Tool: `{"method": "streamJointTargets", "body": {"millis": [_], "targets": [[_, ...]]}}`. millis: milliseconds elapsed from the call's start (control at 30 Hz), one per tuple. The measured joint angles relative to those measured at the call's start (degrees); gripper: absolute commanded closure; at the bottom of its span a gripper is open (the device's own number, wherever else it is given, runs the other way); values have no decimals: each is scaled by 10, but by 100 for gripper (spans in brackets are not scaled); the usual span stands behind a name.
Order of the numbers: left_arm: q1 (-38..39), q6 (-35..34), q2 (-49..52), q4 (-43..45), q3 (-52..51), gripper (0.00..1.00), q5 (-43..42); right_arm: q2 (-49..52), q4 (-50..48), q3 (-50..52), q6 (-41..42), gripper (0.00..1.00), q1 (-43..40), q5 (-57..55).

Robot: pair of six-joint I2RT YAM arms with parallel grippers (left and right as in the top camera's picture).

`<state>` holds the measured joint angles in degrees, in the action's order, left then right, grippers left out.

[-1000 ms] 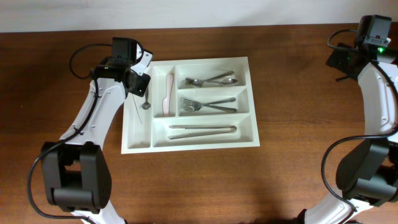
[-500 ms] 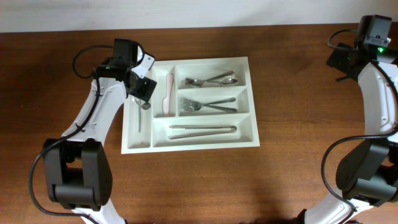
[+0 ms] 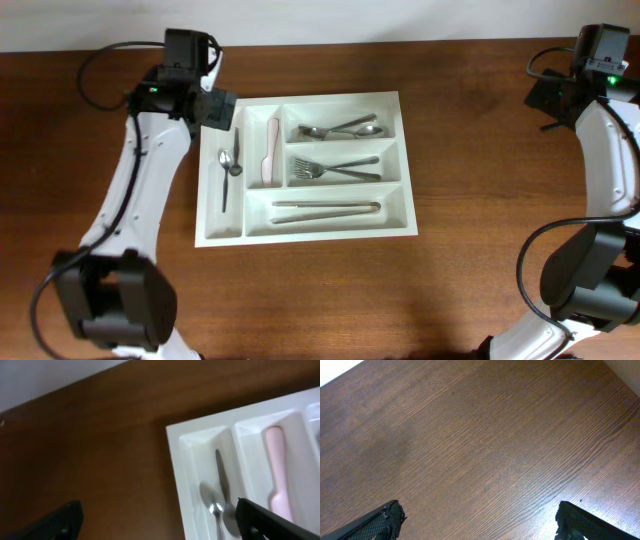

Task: Pack container
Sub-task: 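Lower the fork beside the spoon and open the left gripper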

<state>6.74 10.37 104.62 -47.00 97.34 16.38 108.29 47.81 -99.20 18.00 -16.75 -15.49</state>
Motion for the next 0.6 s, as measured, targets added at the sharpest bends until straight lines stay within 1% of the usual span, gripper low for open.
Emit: {"method": "streamJointTargets", "body": {"millis": [133, 267, 400, 600], "targets": [[-1, -71, -34, -71, 4, 1, 7, 0, 0, 0, 0, 1, 0, 0], [-8, -134, -40, -132, 7, 1, 10, 0, 0, 0, 0, 1, 0, 0], [-10, -161, -40, -155, 7, 1, 11, 0, 0, 0, 0, 1, 0, 0], [-10, -175, -40, -160, 7, 1, 11, 0, 0, 0, 0, 1, 0, 0]]}}
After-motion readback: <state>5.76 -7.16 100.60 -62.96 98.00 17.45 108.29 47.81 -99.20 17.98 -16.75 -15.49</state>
